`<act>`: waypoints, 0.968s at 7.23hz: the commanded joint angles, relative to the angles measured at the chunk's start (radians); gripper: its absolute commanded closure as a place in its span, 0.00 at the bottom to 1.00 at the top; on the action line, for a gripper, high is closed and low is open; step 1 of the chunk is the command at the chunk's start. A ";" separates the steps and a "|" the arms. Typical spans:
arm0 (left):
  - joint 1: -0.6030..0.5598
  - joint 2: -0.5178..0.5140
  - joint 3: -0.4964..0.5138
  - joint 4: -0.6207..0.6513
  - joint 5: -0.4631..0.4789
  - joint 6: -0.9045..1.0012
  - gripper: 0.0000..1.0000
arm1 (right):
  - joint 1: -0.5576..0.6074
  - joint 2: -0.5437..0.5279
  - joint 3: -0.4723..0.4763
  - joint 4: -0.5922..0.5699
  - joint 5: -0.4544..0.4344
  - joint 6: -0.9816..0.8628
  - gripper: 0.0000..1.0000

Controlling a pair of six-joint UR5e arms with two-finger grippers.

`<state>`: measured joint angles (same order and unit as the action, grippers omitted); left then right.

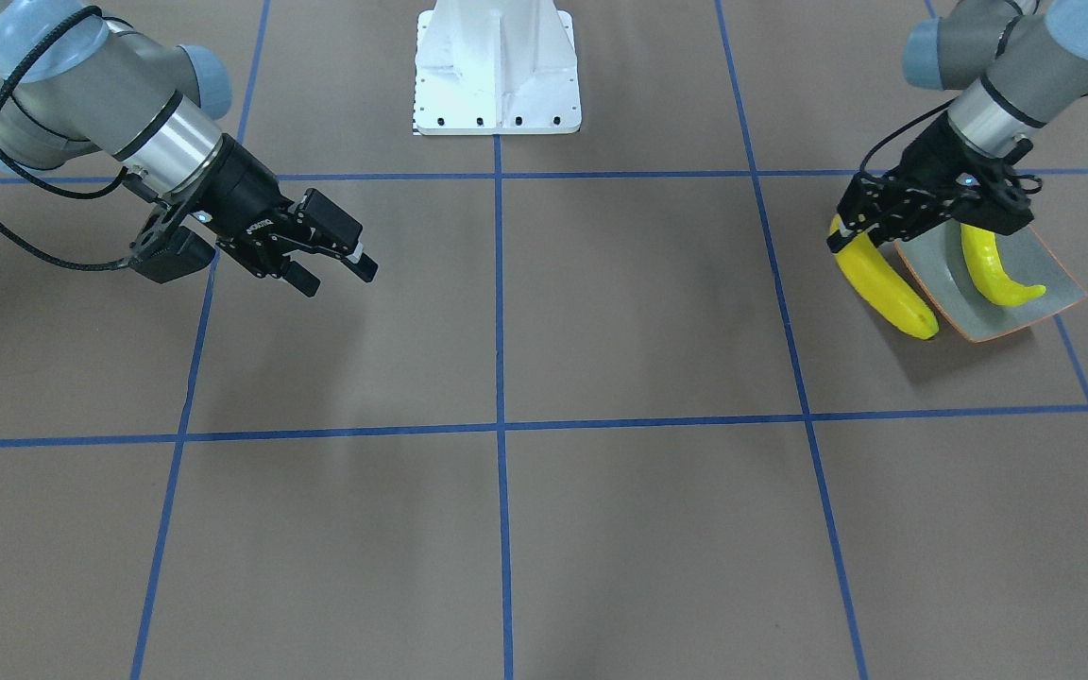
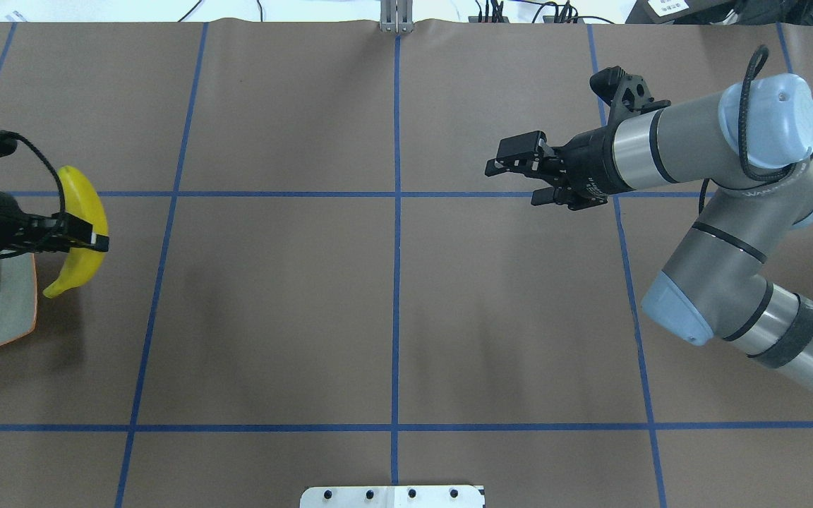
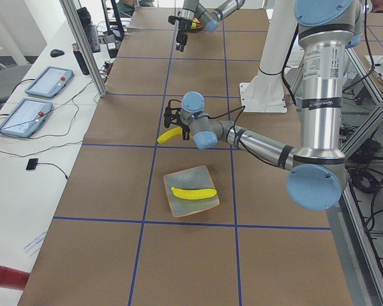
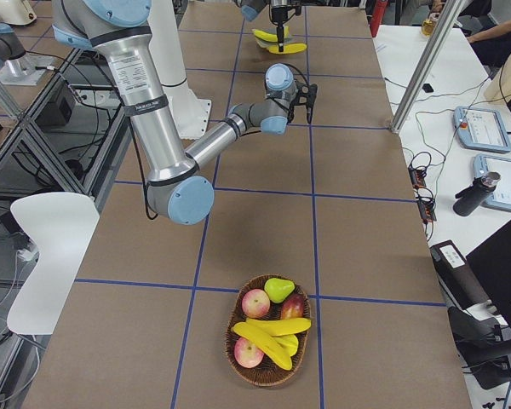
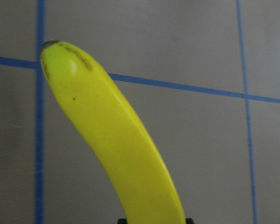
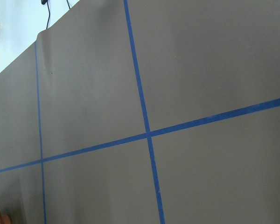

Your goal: Transfer all bananas from basket to plate

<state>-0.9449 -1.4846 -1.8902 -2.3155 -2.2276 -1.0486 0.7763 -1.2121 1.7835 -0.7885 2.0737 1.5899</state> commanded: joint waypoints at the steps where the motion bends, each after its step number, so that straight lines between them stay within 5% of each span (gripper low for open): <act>1: -0.052 0.111 0.000 0.059 0.063 0.178 1.00 | -0.003 -0.004 -0.003 -0.002 -0.012 -0.001 0.00; 6: -0.046 0.188 0.040 0.059 0.095 0.219 1.00 | -0.003 -0.004 -0.009 0.000 -0.010 -0.001 0.00; 7: -0.046 0.188 0.043 0.059 0.095 0.219 0.41 | -0.003 -0.004 -0.007 0.000 -0.010 0.001 0.00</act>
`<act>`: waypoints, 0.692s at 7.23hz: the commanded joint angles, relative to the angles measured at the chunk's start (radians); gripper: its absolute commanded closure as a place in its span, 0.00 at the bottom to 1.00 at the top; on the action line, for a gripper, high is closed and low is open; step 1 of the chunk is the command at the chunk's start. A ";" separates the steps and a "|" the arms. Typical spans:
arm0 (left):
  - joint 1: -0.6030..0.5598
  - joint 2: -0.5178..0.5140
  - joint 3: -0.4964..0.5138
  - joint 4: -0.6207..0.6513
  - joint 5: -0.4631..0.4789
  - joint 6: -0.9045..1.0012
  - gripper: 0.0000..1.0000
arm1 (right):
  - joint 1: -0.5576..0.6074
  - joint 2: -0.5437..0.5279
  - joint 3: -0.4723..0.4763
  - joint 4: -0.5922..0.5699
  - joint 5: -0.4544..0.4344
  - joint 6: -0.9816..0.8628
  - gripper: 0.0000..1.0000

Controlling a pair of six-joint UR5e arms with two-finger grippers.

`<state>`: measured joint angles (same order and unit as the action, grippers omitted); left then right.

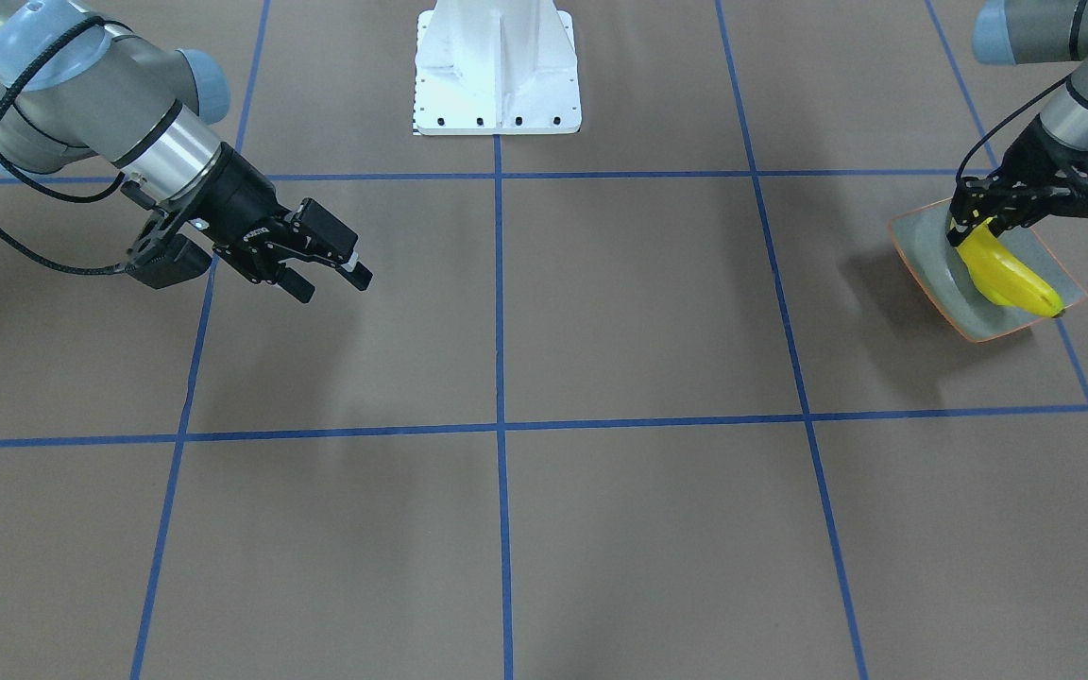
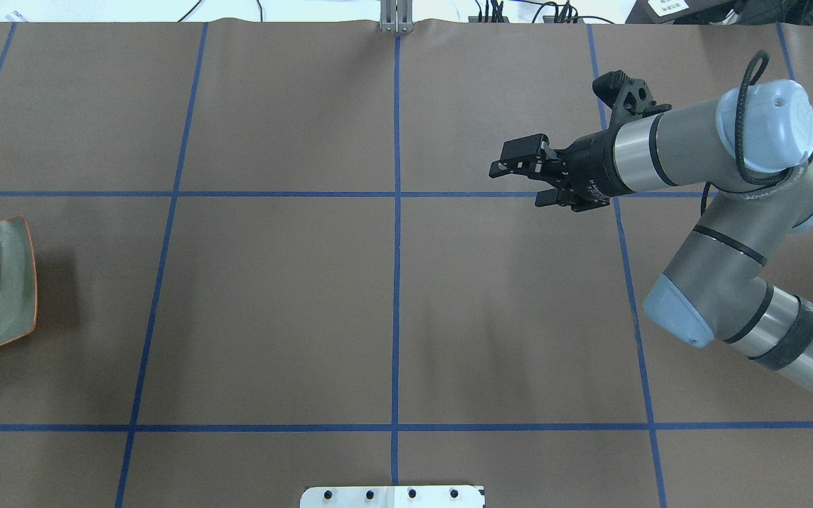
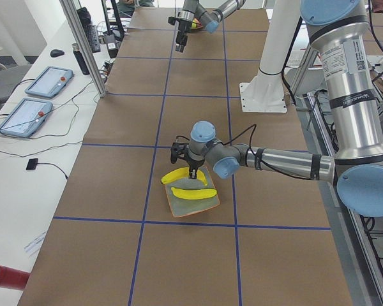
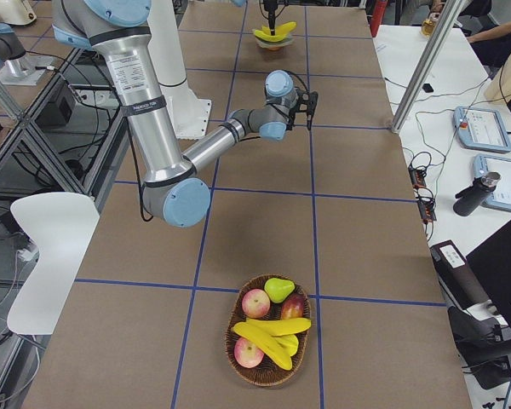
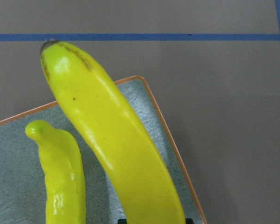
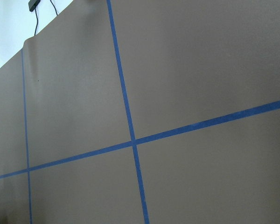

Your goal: Transfer all bananas from basket to plate

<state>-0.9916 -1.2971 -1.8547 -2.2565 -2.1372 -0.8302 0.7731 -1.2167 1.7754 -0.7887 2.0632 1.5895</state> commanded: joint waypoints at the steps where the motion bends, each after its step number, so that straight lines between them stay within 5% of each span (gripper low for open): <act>1: 0.001 0.001 0.006 -0.003 0.005 0.000 0.01 | 0.001 -0.001 0.003 0.000 0.002 0.000 0.00; 5: -0.004 -0.005 -0.006 -0.005 0.005 0.000 0.00 | 0.017 -0.020 0.007 0.000 0.008 0.000 0.00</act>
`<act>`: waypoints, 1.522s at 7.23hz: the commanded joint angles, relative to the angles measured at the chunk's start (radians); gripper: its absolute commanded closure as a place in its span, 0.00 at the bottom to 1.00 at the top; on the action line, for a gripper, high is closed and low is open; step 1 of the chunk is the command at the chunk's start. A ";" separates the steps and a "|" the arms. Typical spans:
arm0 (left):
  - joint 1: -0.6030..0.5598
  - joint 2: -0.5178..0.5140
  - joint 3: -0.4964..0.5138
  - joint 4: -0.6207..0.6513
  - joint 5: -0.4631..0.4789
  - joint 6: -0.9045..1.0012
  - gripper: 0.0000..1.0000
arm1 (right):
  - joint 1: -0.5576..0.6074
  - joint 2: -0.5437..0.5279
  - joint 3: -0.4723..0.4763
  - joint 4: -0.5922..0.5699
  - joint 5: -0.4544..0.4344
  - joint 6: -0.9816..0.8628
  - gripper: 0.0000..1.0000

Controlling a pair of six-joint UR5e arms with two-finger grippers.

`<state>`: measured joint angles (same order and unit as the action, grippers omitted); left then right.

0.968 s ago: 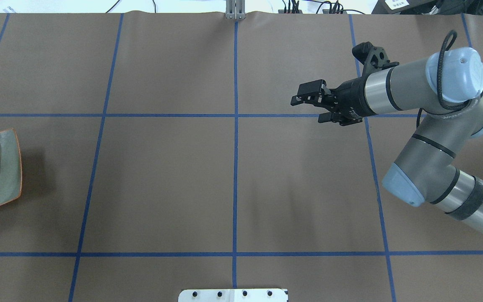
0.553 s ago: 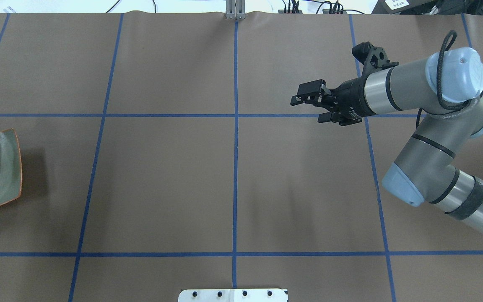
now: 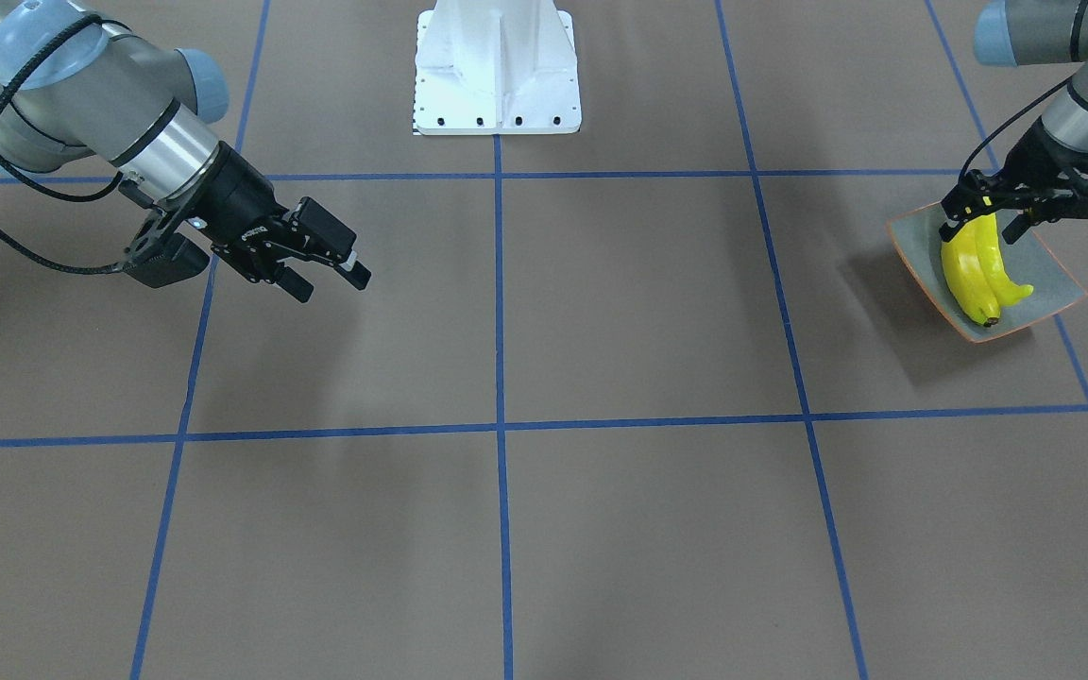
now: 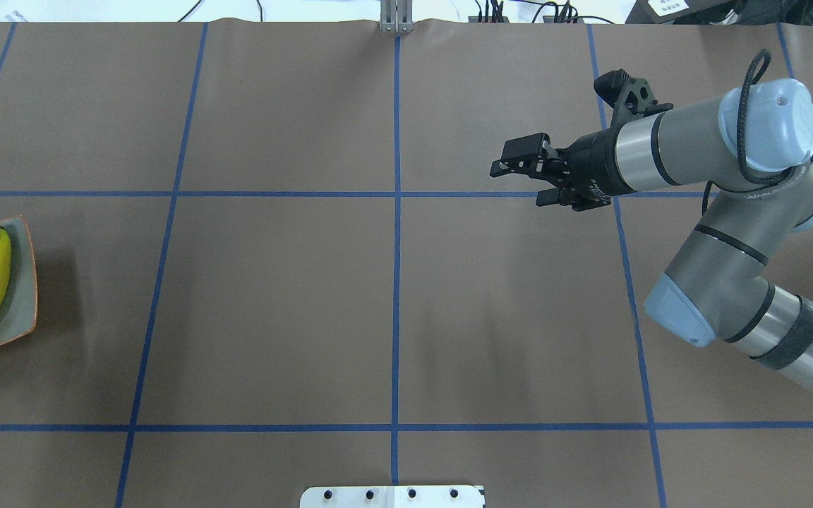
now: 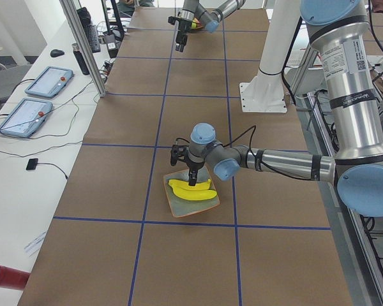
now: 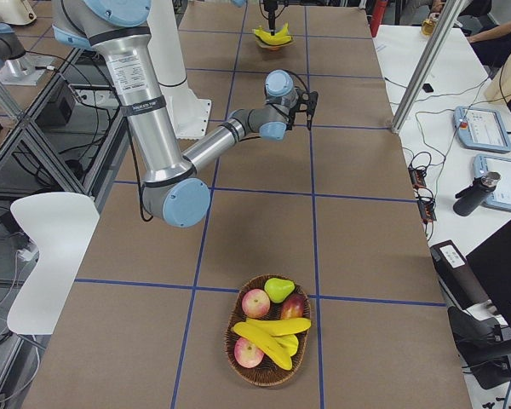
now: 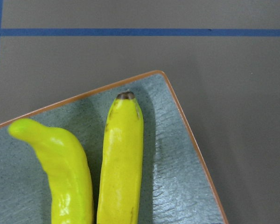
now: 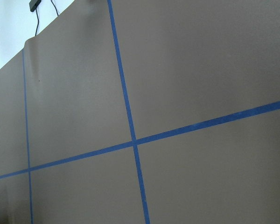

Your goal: Transfer all bananas from basket to plate

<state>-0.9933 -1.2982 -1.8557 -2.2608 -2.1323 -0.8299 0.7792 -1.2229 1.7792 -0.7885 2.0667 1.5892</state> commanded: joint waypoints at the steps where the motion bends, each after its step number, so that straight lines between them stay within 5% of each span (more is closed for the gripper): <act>1: -0.007 -0.013 -0.017 -0.002 -0.009 0.000 0.00 | 0.049 -0.050 0.009 0.000 0.013 -0.003 0.00; 7: 0.007 -0.187 -0.056 0.004 -0.015 -0.127 0.00 | 0.444 -0.496 -0.010 -0.006 0.135 -0.620 0.00; 9: 0.007 -0.193 -0.053 0.004 -0.015 -0.127 0.00 | 0.678 -0.566 -0.134 -0.018 0.211 -0.892 0.00; 11: 0.013 -0.194 -0.051 0.004 -0.015 -0.129 0.00 | 0.808 -0.596 -0.245 -0.032 0.195 -1.071 0.00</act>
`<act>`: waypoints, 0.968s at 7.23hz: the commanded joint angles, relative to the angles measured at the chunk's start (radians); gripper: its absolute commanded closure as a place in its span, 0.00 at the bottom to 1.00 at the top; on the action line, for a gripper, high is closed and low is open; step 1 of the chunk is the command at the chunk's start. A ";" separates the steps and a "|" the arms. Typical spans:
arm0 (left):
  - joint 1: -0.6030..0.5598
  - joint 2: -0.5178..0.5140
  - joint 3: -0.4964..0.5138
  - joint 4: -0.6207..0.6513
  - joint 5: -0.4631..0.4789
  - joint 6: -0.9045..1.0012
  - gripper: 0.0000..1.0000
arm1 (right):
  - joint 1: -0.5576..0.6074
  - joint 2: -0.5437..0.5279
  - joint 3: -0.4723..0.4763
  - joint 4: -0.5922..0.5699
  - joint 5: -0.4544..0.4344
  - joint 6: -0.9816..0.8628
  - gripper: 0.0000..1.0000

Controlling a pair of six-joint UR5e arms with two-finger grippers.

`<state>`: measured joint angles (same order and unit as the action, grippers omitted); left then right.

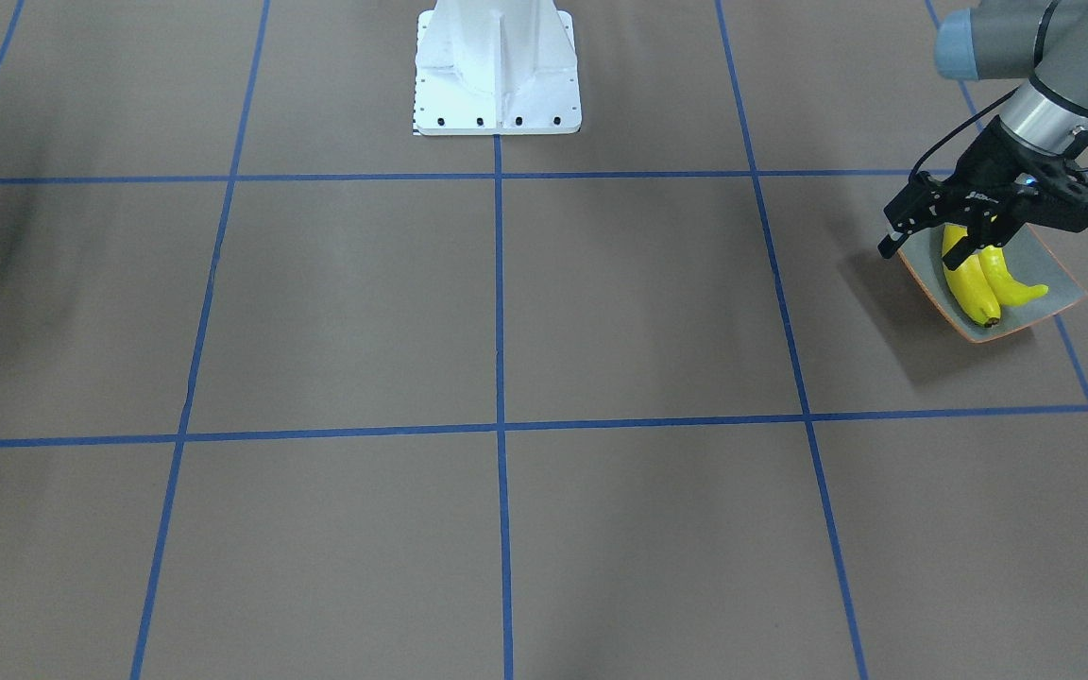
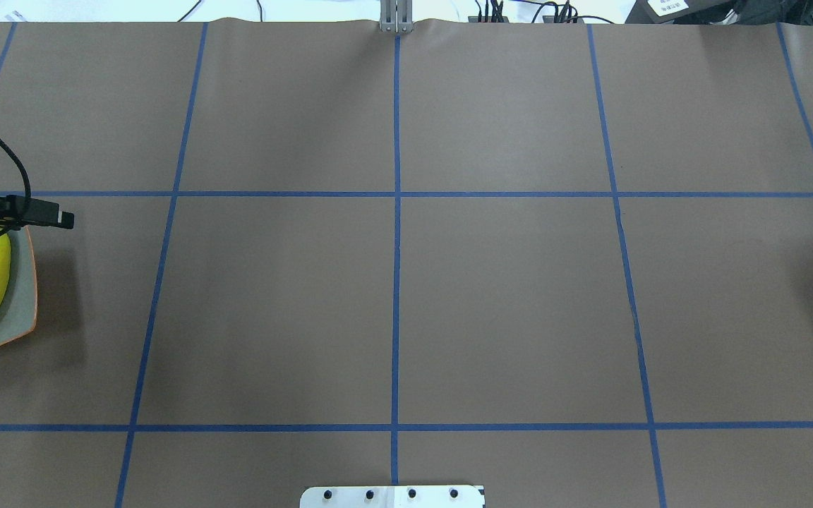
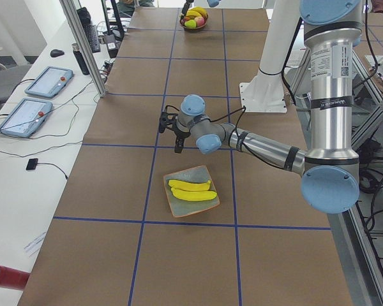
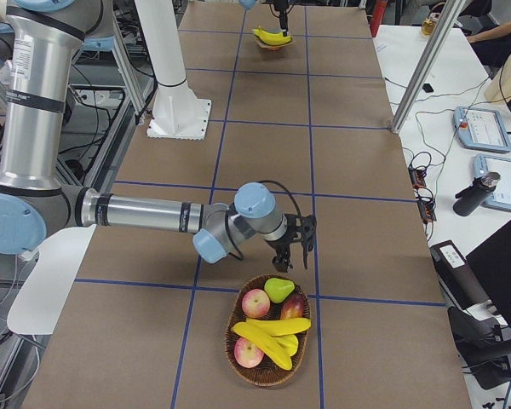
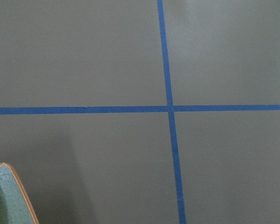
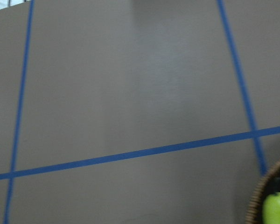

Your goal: Transfer all bananas from basket to plate

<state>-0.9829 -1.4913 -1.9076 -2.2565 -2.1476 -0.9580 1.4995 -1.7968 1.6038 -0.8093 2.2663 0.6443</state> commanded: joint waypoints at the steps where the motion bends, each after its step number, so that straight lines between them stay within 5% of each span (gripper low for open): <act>1: 0.004 -0.001 0.001 -0.003 0.000 -0.001 0.00 | 0.105 -0.057 -0.093 -0.034 -0.013 -0.199 0.00; 7: 0.006 -0.001 -0.010 -0.005 0.000 -0.001 0.00 | 0.100 -0.073 -0.100 -0.159 -0.042 -0.310 0.01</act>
<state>-0.9776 -1.4926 -1.9144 -2.2599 -2.1482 -0.9587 1.6002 -1.8714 1.5047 -0.9588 2.2260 0.3378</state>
